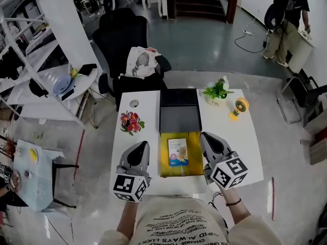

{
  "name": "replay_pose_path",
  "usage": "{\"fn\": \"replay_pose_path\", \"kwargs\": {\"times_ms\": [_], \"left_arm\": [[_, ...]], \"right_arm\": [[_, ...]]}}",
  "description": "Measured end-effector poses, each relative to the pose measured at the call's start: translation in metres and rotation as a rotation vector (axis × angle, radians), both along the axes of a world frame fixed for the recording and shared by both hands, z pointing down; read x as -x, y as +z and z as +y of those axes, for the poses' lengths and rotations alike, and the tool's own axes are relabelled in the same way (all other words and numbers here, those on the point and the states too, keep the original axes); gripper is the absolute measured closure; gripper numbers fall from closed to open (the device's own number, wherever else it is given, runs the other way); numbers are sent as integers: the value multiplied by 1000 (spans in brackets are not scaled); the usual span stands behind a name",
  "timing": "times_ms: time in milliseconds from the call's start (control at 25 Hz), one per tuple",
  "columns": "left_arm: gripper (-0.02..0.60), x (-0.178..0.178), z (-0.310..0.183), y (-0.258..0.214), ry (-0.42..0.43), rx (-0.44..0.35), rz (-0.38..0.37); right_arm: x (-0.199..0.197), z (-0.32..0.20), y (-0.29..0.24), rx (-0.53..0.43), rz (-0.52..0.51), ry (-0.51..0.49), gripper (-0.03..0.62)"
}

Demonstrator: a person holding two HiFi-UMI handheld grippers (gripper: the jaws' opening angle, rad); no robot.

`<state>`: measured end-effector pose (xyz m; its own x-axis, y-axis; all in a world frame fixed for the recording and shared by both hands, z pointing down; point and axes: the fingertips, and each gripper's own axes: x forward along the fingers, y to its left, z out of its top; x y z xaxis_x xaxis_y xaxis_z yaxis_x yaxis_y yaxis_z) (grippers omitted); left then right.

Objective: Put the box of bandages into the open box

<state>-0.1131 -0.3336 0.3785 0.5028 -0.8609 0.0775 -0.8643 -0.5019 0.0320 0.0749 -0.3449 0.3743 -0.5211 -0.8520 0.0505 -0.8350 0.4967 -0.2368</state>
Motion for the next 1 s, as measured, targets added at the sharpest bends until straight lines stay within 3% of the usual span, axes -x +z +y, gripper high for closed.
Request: {"fn": "replay_pose_path", "kwargs": {"times_ms": [1000], "left_arm": [[560, 6, 10, 8, -9, 17, -30]], "right_arm": [[-6, 9, -1, 0, -45, 21, 589]]}}
